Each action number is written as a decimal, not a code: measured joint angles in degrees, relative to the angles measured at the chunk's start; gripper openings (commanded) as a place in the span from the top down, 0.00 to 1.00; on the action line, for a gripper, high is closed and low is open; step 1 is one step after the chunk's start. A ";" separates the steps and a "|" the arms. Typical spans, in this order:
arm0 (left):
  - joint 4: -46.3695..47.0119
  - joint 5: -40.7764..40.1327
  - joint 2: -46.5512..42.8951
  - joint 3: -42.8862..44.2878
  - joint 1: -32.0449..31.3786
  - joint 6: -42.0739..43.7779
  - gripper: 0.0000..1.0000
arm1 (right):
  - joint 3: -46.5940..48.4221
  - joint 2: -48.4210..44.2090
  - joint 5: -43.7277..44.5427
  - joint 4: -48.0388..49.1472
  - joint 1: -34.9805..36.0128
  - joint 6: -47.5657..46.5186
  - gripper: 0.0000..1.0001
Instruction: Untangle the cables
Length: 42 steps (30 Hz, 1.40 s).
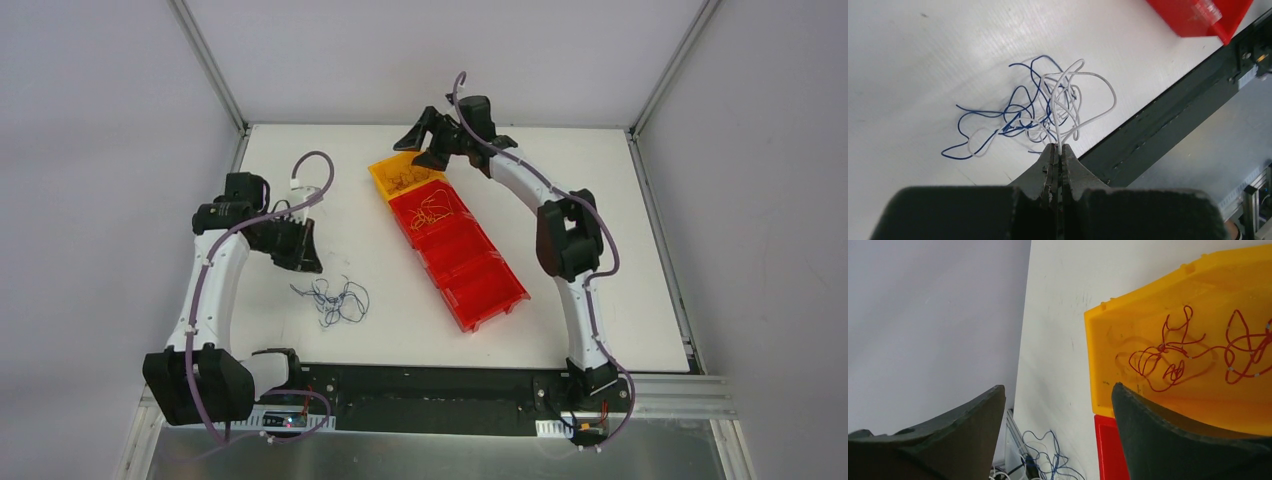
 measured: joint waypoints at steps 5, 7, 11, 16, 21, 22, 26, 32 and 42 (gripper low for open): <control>0.39 3.87 0.00 8.31 0.00 -5.46 1.00 | -0.85 -5.88 -3.43 -6.88 -0.57 -5.95 0.05; 1.18 5.73 0.00 11.65 0.00 -8.41 1.00 | -2.73 -10.67 -6.45 -9.92 -0.68 -9.14 0.04; 3.37 9.03 0.22 17.14 0.00 -16.02 1.00 | -10.40 -23.32 -9.92 -14.25 1.88 -17.33 0.03; 5.77 10.64 0.35 19.23 0.83 -24.44 1.00 | -20.46 -34.34 -8.63 -15.23 12.31 -26.60 0.03; 7.91 10.78 0.35 20.02 1.53 -33.46 1.00 | -22.62 -32.52 -3.34 -15.15 21.44 -30.49 0.06; 8.37 10.86 0.35 20.17 1.53 -35.21 1.00 | -22.62 -31.50 -1.27 -14.86 22.67 -31.04 0.08; 9.84 12.17 0.35 20.33 1.57 -41.38 1.00 | -22.62 -27.54 6.73 -13.40 26.01 -32.30 0.40; 10.95 13.35 0.33 22.05 3.91 -47.65 1.00 | -23.43 -23.89 12.46 -8.96 27.74 -32.37 0.90; 15.37 6.38 0.37 37.42 9.03 -52.92 1.00 | -31.21 -21.07 11.17 -4.63 28.81 -32.06 1.00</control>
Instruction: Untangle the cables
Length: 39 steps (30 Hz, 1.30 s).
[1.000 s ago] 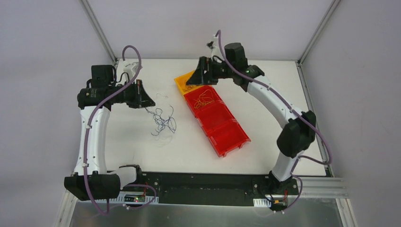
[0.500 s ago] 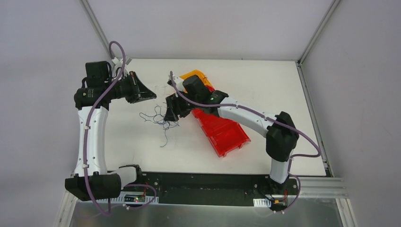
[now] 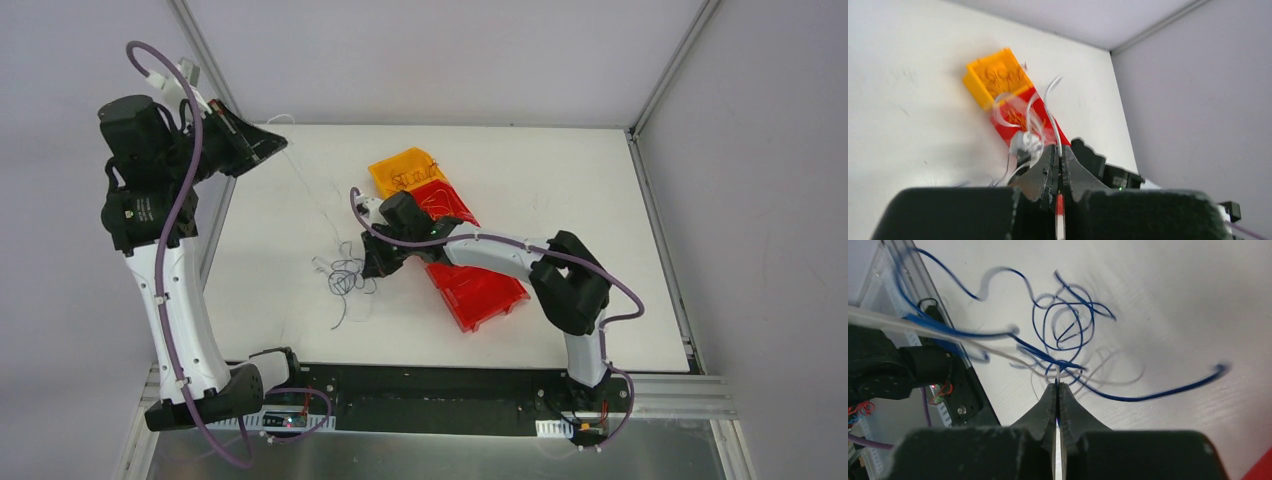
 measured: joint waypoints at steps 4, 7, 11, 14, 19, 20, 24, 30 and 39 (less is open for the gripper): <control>2.38 -5.25 -0.07 5.92 -0.02 0.31 1.00 | -1.51 3.17 -0.94 -1.36 0.17 0.00 1.00; 4.13 -9.01 -0.07 9.22 0.00 1.14 1.00 | -1.77 5.01 -2.03 -2.99 0.17 0.02 1.00; 7.02 -10.71 -0.07 11.06 0.00 2.01 1.00 | -1.75 5.53 -3.15 -5.40 0.22 -0.07 1.00; 8.55 -10.40 -0.24 10.54 0.00 2.10 1.00 | -1.57 5.44 -3.41 -6.21 0.24 -0.52 0.66; 10.16 -7.50 -1.31 6.58 0.00 1.97 1.00 | 2.40 4.70 -4.04 -11.98 0.28 -2.34 0.33; 10.64 -6.49 -1.55 5.79 0.00 1.73 1.00 | 3.48 4.33 -4.11 -13.14 0.28 -2.86 0.29; 12.33 -2.01 -2.40 3.10 0.00 0.59 1.00 | 6.16 -0.31 -4.15 -17.03 0.15 -5.14 0.16; 18.08 7.06 -4.31 -4.24 -1.14 -1.79 1.00 | 8.15 -10.08 -4.87 -22.51 -2.14 -8.61 0.03; 26.49 10.40 0.11 -9.60 -15.54 -1.97 1.00 | 2.10 -22.88 -9.20 -34.16 -17.66 -16.55 0.01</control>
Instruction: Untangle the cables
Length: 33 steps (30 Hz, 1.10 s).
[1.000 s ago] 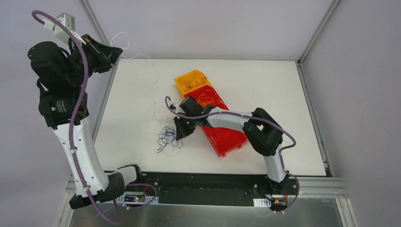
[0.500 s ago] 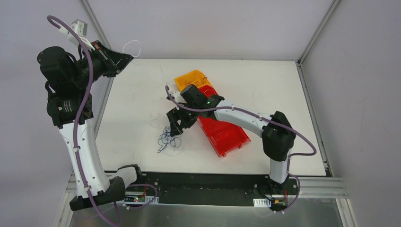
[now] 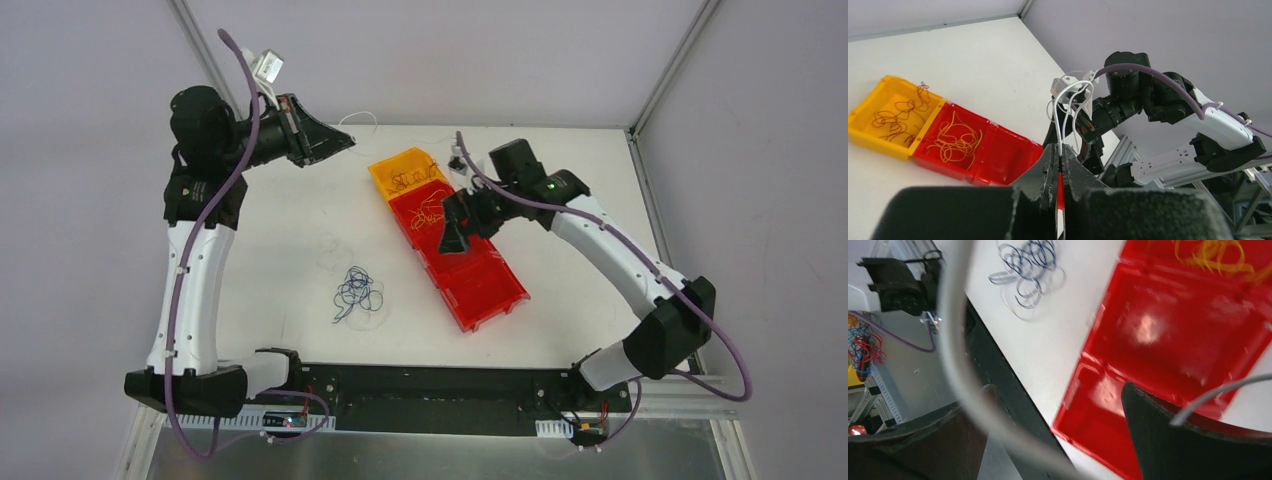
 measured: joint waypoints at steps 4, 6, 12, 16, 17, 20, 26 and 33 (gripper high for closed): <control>2.01 0.46 5.09 0.98 -4.83 0.24 1.00 | -7.58 -7.04 -1.86 -4.85 -7.13 -4.02 0.00; 2.47 0.42 8.00 1.99 -7.43 0.48 1.00 | -10.27 -10.49 -2.36 -7.04 -8.74 -6.54 0.01; 2.62 -2.78 17.22 9.38 -9.60 0.96 1.00 | -18.10 -19.17 -3.43 -11.80 -8.79 -13.05 0.01; 3.78 -5.11 22.84 16.52 -9.22 0.92 1.00 | -20.68 -19.67 -3.41 -14.71 -8.81 -14.75 0.01; 4.17 -5.20 23.58 17.35 -9.29 0.94 1.00 | -20.94 -19.76 -3.41 -15.10 -8.81 -14.73 0.01; 4.35 -5.09 24.04 17.77 -9.75 1.68 1.00 | -21.11 -20.98 -3.28 -14.97 -8.81 -13.33 0.01; 5.11 -4.90 24.04 20.41 -10.29 3.82 1.00 | -16.17 -22.71 -2.34 -13.92 -11.50 -7.72 0.01; 8.02 -1.18 24.04 19.34 -16.41 6.60 1.00 | -9.31 -19.04 -5.29 -10.51 -23.06 -0.66 0.01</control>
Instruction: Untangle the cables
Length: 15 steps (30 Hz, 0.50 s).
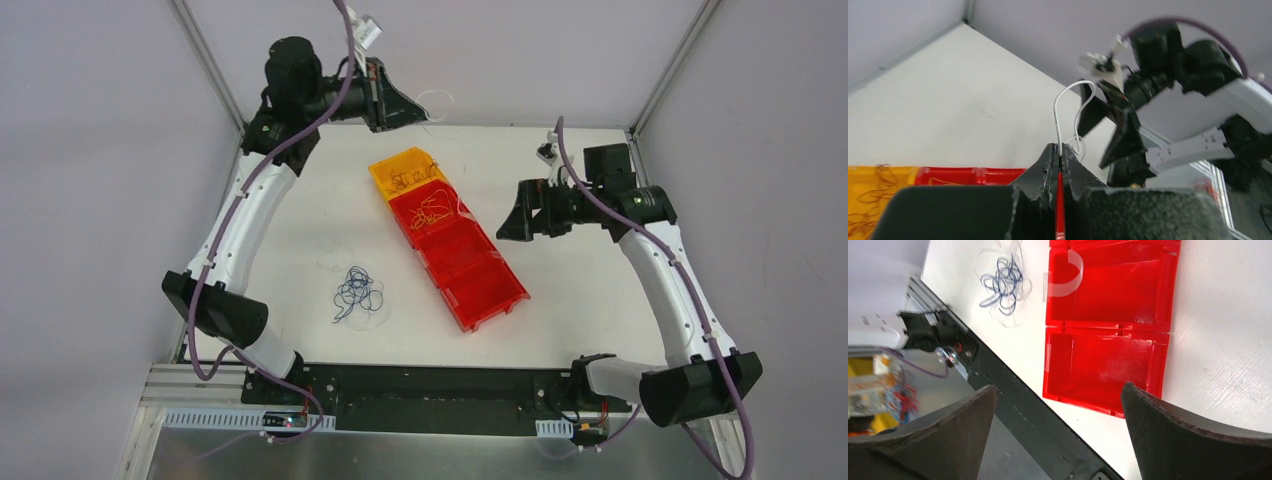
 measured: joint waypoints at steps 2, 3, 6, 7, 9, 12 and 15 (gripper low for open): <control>0.37 1.25 -0.15 -2.62 -2.82 1.64 1.00 | 0.90 1.86 -1.73 0.15 -2.54 1.88 0.01; 0.46 1.84 -0.15 -4.22 -4.00 2.32 1.00 | 1.14 2.67 -2.58 0.20 -3.45 2.64 0.01; 0.48 2.71 -0.20 -9.33 -5.46 4.52 1.00 | 1.38 4.07 -4.83 0.24 -4.92 4.57 0.01; 0.42 2.69 -0.20 -11.15 -5.42 5.20 1.00 | 1.38 4.28 -5.55 0.22 -5.09 5.05 0.01; 0.07 2.56 -0.20 -14.34 -5.18 6.75 1.00 | 1.38 4.50 -6.64 0.24 -5.27 5.70 0.01; -1.99 2.32 -0.20 -18.21 -4.81 9.40 1.00 | 1.38 4.55 -8.04 0.33 -5.27 6.45 0.00; -3.30 2.27 -0.20 -18.82 -4.85 11.02 1.00 | 1.38 4.59 -8.87 0.46 -5.27 6.78 0.01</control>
